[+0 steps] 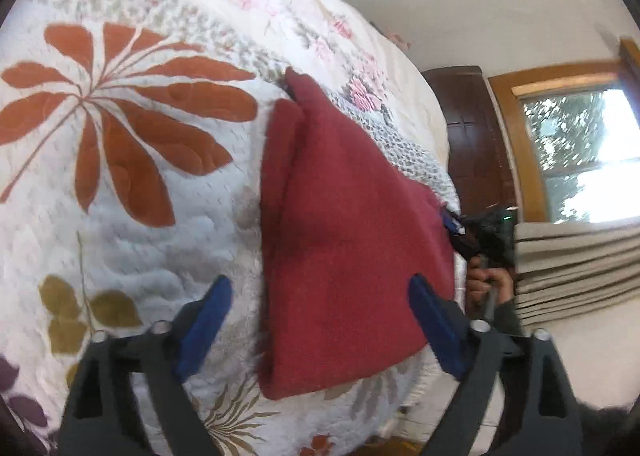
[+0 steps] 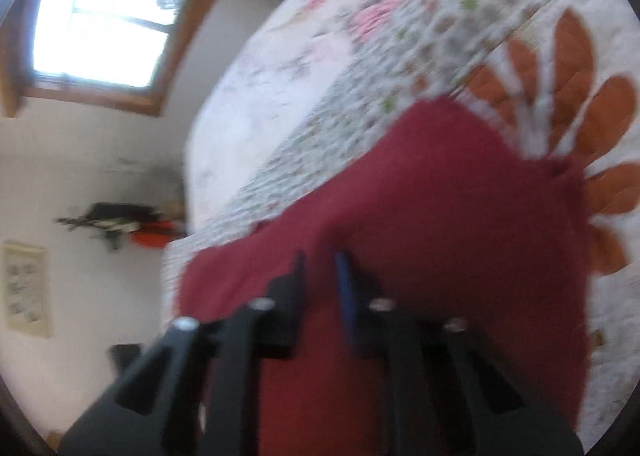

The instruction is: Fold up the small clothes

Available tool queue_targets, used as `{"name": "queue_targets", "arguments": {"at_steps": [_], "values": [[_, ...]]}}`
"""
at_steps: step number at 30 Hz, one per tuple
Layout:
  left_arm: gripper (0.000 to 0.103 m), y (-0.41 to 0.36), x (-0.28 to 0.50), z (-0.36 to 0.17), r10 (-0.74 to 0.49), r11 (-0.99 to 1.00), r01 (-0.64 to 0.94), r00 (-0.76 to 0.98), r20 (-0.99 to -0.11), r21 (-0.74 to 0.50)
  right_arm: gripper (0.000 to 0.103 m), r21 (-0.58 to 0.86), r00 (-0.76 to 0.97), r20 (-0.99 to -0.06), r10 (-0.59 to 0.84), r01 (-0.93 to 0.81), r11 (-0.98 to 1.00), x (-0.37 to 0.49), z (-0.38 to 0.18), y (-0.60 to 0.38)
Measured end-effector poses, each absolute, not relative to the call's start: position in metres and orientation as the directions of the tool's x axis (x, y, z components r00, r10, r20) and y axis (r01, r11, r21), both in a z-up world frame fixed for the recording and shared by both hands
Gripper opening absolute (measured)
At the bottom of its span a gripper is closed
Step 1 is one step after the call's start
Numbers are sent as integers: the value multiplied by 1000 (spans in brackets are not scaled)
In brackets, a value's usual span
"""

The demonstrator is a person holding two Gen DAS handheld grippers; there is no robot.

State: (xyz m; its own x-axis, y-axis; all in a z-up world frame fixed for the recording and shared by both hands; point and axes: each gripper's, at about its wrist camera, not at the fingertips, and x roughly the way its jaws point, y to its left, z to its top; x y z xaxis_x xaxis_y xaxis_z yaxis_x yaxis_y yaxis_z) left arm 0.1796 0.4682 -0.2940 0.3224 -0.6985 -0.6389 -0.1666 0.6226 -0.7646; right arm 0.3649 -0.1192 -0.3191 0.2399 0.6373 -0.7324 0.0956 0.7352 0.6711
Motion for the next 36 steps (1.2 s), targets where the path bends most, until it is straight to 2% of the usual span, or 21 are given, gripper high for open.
{"name": "queue_targets", "arguments": {"at_steps": [1,2,3,6,7,11,13,15,20,27,36], "values": [[94,474,184,-297,-716,599,-180,317,-623,-780,20,637,277,-755,595,90,766,362,-307,-117],[95,476,187,-300,-730,581,-188,311,-609,-792,42,609,301,-769,564,78,789,360,-297,-115],[95,477,190,-302,-738,569,-194,308,-600,-799,55,546,345,-792,503,34,837,350,-276,-106],[99,481,208,-313,-766,536,-207,288,-575,-818,58,313,407,-826,390,-245,918,296,-223,-42],[99,481,214,-317,-766,535,-216,285,-576,-817,62,212,415,-838,355,-352,912,266,-213,-13],[99,479,233,-327,-805,473,-234,276,-525,-849,75,-138,481,-846,230,-614,777,152,-215,89],[99,472,243,-330,-831,447,-222,254,-494,-866,76,-248,522,-830,199,-663,706,103,-229,115],[99,464,246,-335,-843,439,-224,232,-485,-870,83,-338,550,-816,178,-704,625,62,-246,145],[99,454,264,-342,-861,429,-233,187,-473,-873,83,-565,644,-759,95,-724,396,11,-298,208],[99,479,263,-348,-887,344,-250,229,-400,-905,88,-674,723,-689,54,-666,321,17,-328,234],[99,466,269,-356,-887,375,-257,178,-425,-891,88,-741,776,-630,23,-610,280,68,-336,262]]}}
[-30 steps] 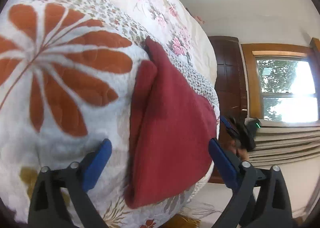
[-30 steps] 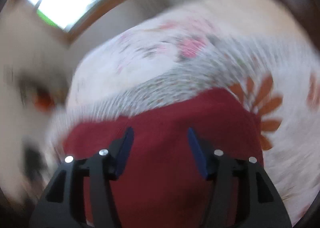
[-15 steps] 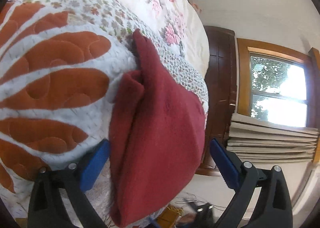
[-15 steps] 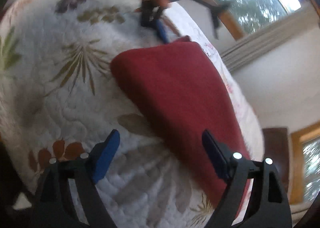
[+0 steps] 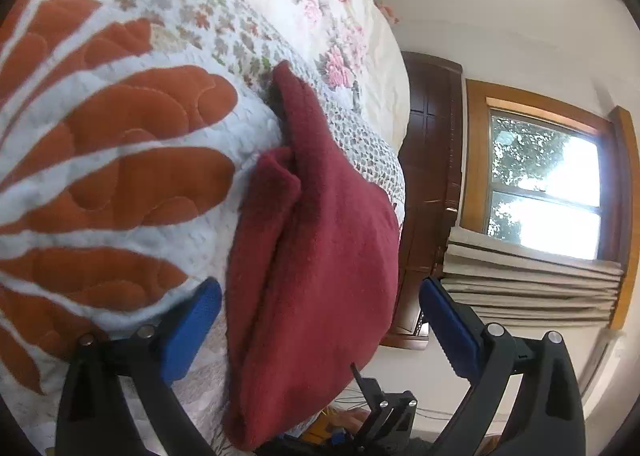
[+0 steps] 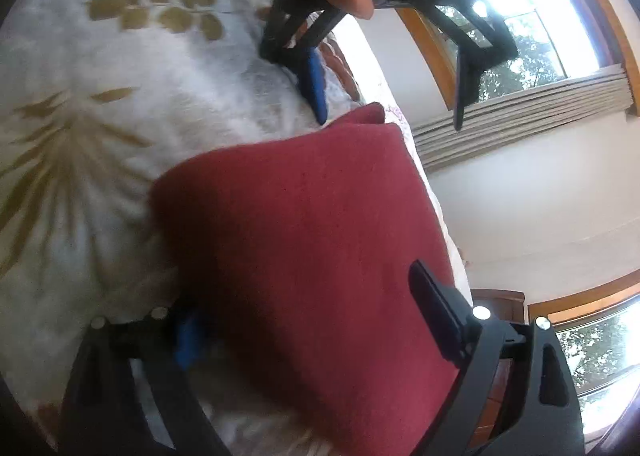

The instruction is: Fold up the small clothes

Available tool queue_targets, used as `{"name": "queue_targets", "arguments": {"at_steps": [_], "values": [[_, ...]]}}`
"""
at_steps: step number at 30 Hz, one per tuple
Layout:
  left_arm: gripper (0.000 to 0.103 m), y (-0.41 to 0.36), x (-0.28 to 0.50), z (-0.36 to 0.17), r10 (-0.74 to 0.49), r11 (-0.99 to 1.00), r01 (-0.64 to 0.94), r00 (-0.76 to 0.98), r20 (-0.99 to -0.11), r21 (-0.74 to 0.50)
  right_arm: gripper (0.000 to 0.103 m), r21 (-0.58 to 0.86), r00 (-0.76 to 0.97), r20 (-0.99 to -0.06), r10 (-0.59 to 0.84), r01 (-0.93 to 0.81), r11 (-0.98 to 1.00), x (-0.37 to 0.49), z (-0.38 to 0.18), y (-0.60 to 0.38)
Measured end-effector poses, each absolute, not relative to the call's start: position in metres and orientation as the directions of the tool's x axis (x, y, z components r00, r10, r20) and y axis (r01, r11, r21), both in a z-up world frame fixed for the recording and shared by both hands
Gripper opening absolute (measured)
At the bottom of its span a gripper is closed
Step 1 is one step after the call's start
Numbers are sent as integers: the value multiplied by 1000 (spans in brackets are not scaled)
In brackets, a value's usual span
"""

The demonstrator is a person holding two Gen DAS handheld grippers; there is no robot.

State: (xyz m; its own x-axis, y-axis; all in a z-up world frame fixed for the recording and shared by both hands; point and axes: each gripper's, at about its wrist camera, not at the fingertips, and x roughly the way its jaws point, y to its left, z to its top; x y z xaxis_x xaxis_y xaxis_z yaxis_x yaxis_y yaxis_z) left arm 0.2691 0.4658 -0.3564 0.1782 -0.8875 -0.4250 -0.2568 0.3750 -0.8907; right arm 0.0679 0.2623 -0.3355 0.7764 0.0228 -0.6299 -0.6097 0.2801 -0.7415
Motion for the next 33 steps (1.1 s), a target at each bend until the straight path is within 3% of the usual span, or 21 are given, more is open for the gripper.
{"name": "queue_targets", "arguments": {"at_steps": [1,2,3,5,10,12,14,23,25,27,28,31,33], "values": [[99,462,272,-358,-884,382,-264,175,-433,-886,87,-742,775,-631,17,-610,278,73,-336,264],[99,460,273,-358,-881,388,-270,173,-441,-881,79,-736,769,-639,16,-618,278,74,-335,265],[99,457,274,-358,-878,398,-272,165,-450,-876,60,-719,756,-655,19,-630,295,77,-330,264],[99,454,275,-356,-878,402,-264,158,-451,-876,34,-681,733,-680,21,-642,353,84,-320,259],[99,463,270,-361,-899,330,-276,200,-389,-903,31,-645,717,-696,32,-645,409,94,-305,253],[99,464,268,-362,-904,313,-289,202,-377,-905,20,-611,703,-710,52,-651,450,103,-295,249],[99,463,268,-363,-906,314,-297,191,-378,-902,17,-584,701,-709,74,-642,497,109,-279,242],[99,439,287,-363,-942,217,-348,170,-289,-912,16,-531,700,-704,117,-629,568,116,-258,231],[99,430,294,-366,-939,231,-360,160,-304,-904,16,-527,693,-712,117,-636,563,118,-261,233],[84,422,299,-371,-936,249,-369,148,-321,-895,16,-522,685,-719,117,-644,559,114,-264,233],[59,421,300,-373,-934,261,-370,136,-330,-892,17,-517,681,-723,117,-646,562,112,-266,233],[23,421,299,-372,-914,325,-360,117,-388,-875,17,-504,677,-725,124,-646,573,109,-267,236],[20,425,296,-369,-909,332,-358,128,-398,-873,17,-482,667,-732,136,-649,588,104,-265,237]]}}
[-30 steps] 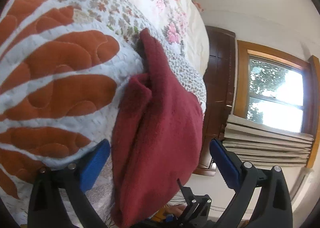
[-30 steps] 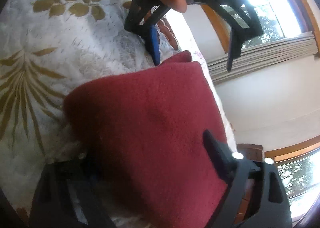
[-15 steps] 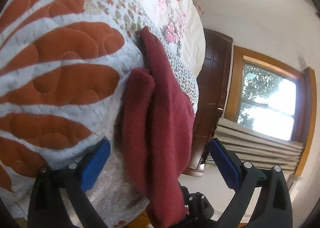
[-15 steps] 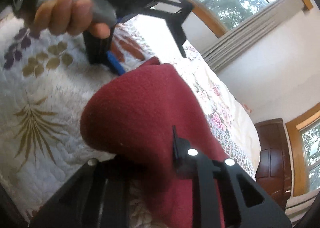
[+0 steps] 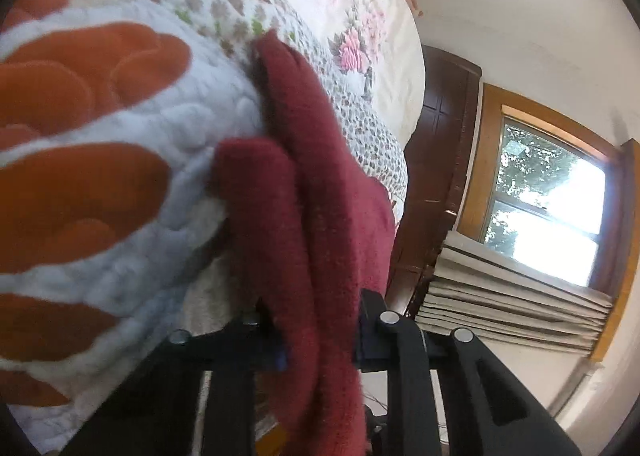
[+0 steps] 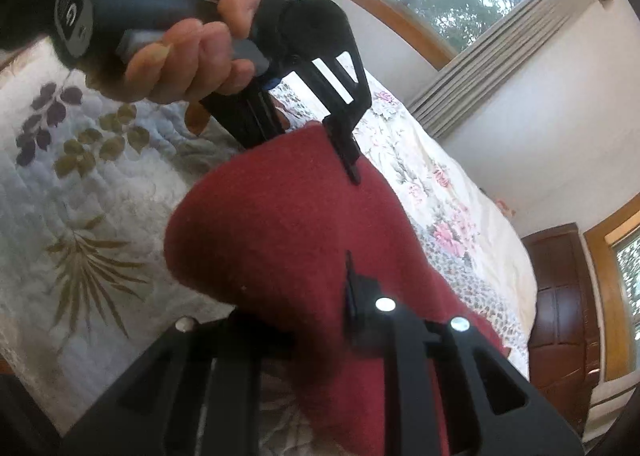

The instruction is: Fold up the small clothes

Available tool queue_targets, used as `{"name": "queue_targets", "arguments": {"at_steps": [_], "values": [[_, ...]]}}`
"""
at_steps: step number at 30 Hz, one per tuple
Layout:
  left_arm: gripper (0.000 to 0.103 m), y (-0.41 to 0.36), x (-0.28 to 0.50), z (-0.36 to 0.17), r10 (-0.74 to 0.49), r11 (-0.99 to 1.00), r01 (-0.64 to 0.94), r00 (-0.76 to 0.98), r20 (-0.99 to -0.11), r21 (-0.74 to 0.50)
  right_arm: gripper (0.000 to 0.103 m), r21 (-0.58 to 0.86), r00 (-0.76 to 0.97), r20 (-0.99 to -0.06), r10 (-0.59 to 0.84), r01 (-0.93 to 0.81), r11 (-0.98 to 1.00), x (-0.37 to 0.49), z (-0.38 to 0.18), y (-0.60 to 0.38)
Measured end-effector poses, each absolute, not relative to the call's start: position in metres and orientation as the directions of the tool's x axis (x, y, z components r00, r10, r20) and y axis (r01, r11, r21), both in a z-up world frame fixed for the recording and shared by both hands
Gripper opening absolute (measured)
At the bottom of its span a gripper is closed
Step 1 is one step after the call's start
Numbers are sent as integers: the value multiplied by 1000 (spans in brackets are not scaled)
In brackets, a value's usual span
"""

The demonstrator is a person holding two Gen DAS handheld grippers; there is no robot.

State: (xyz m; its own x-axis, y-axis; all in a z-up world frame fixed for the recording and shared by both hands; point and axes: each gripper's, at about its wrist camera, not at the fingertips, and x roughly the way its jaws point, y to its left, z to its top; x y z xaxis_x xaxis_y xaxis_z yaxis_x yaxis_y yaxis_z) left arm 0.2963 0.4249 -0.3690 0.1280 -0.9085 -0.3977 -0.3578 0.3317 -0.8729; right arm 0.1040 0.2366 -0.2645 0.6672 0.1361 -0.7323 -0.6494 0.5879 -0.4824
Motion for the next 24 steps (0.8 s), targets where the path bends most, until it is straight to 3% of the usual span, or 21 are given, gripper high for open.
{"name": "queue_targets", "arguments": {"at_steps": [15,24], "values": [[18,456,275,-334,-867,372,-336,208,-453,-865,17,-284,553,-800,233,-691,664,95,-248,264],[18,449,278,-255,-829,430,-239,277,-486,-871,17,-67,531,-760,375,-638,767,111,-191,221]]}}
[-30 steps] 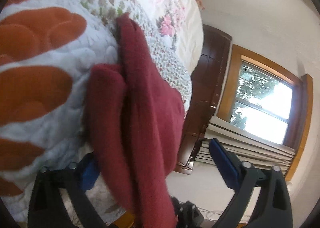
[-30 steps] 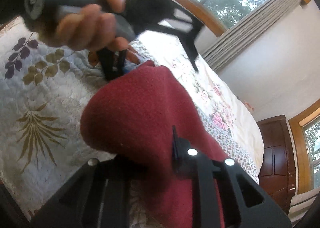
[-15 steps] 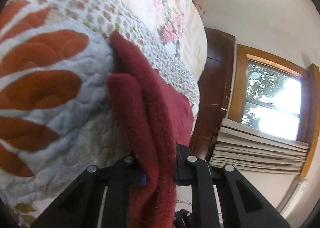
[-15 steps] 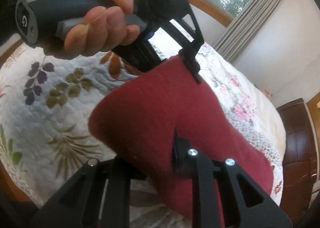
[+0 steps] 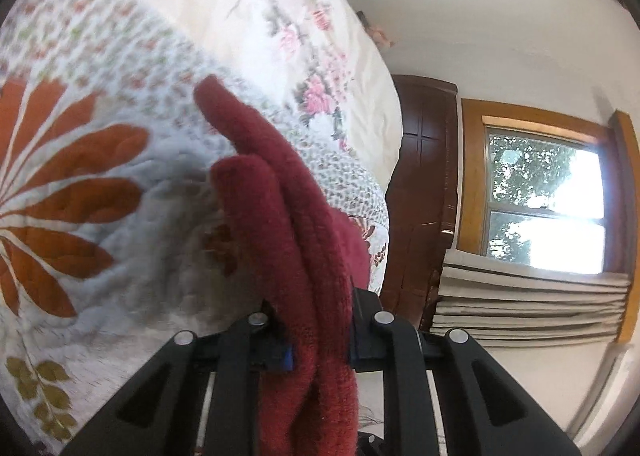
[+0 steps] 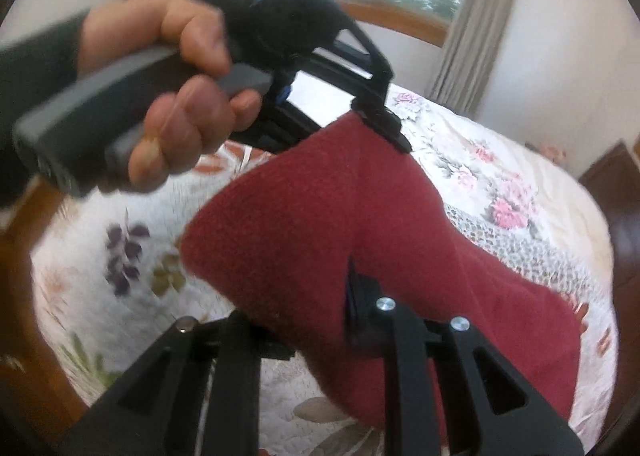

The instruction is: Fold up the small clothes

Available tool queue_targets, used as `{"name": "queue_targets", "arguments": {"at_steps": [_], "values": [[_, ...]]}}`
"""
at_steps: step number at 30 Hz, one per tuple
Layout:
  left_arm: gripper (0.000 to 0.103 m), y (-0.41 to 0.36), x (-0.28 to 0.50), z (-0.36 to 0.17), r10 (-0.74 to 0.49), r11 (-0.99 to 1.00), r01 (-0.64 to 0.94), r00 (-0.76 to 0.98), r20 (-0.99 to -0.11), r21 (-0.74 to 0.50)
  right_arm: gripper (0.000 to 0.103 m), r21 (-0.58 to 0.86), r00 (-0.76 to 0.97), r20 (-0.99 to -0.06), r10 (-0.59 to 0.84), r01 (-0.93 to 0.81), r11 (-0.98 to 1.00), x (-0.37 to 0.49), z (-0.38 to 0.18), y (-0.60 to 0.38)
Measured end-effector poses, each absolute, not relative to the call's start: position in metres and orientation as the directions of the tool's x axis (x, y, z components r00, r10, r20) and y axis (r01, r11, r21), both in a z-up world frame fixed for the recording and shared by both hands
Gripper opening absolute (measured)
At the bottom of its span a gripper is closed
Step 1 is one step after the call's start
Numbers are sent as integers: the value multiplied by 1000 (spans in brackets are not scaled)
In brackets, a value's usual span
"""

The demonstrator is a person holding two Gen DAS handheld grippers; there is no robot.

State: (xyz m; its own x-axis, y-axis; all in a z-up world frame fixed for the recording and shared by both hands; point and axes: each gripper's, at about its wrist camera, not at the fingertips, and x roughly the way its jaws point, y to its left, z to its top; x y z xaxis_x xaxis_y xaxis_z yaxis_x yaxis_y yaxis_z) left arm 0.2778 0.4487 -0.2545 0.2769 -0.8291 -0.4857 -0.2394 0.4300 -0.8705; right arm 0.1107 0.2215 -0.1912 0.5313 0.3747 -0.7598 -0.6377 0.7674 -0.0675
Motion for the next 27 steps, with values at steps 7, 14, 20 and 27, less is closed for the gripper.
{"name": "queue_targets", "arguments": {"at_steps": [7,14,20,27], "values": [[18,388,301,-192,-791,517,-165,282,-542,-840,17,120,572,-682,456,-528,841,130,-145,148],[18,290,334,-159,-765,606,-88,210,-609,-791,17,259,607,-636,477,-414,873,156,-129,68],[18,208,355,-175,-731,669,-64,122,-671,-740,17,399,603,-626,495,-298,867,175,-150,-8],[18,129,363,-216,-684,727,-60,37,-729,-684,17,483,586,-646,490,-183,856,183,-191,-84]]}}
